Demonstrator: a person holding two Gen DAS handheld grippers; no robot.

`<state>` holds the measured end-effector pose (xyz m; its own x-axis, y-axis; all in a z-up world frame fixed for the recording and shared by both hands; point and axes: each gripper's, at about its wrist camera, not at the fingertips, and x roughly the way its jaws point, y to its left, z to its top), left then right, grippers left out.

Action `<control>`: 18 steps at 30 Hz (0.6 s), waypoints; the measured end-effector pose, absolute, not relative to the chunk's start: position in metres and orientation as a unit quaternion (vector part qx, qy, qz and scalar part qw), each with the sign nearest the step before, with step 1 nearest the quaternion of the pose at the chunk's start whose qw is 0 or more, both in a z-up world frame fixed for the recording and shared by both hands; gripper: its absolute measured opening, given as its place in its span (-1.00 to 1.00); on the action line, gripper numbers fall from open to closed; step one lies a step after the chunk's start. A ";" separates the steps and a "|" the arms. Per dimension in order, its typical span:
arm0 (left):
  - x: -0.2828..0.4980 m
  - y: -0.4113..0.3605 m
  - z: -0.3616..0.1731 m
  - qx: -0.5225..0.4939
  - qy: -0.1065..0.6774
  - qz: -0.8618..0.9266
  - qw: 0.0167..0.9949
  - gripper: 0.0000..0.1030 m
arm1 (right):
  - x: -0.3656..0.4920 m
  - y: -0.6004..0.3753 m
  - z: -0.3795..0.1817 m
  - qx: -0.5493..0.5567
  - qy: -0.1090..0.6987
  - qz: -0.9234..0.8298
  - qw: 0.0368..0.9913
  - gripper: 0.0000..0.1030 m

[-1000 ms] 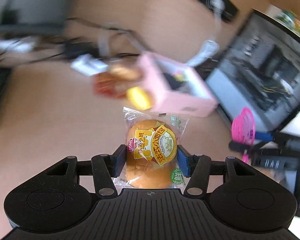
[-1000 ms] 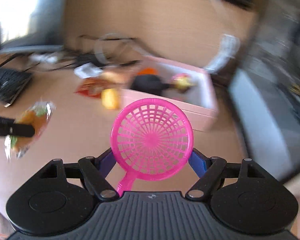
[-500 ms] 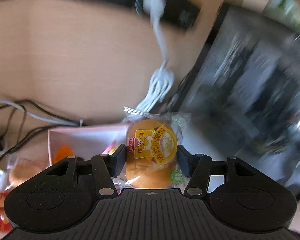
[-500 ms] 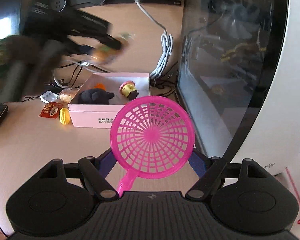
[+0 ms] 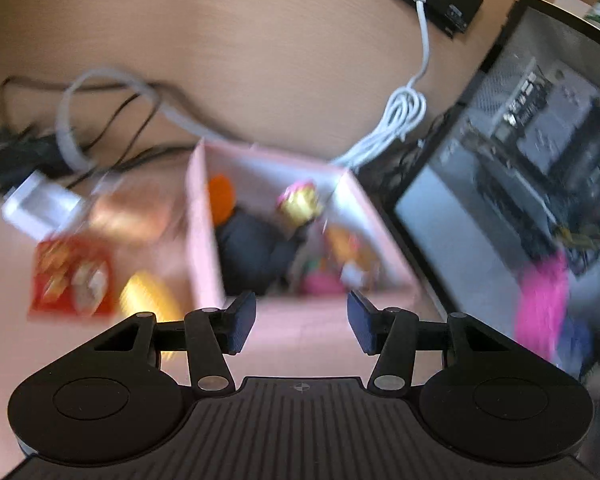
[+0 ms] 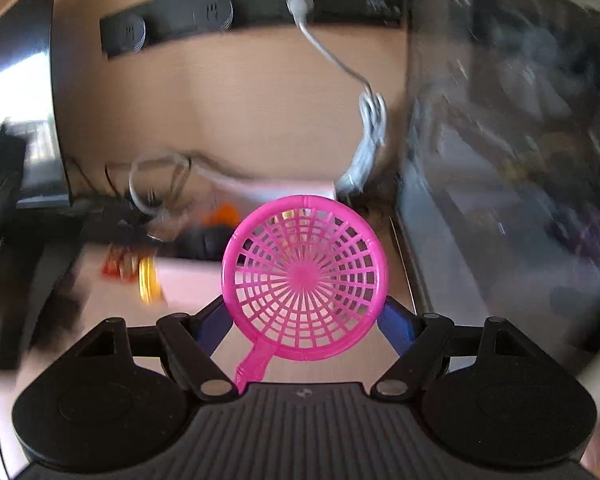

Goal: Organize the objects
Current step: 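Open the left tool over the pink box while the right tool drops the basket in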

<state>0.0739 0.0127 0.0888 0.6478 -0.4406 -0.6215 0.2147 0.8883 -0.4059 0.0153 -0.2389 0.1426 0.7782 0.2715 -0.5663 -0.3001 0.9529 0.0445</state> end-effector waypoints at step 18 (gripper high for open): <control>-0.099 0.158 0.063 -0.210 0.397 -0.013 0.894 0.06 | 0.179 -0.123 0.105 -0.167 0.308 0.159 0.923 0.94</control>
<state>-0.0991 0.1580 0.0628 0.6850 -0.1893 -0.7036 -0.1432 0.9119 -0.3847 0.1787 -0.1227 0.1047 0.7595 0.1903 -0.6221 -0.3961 0.8939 -0.2101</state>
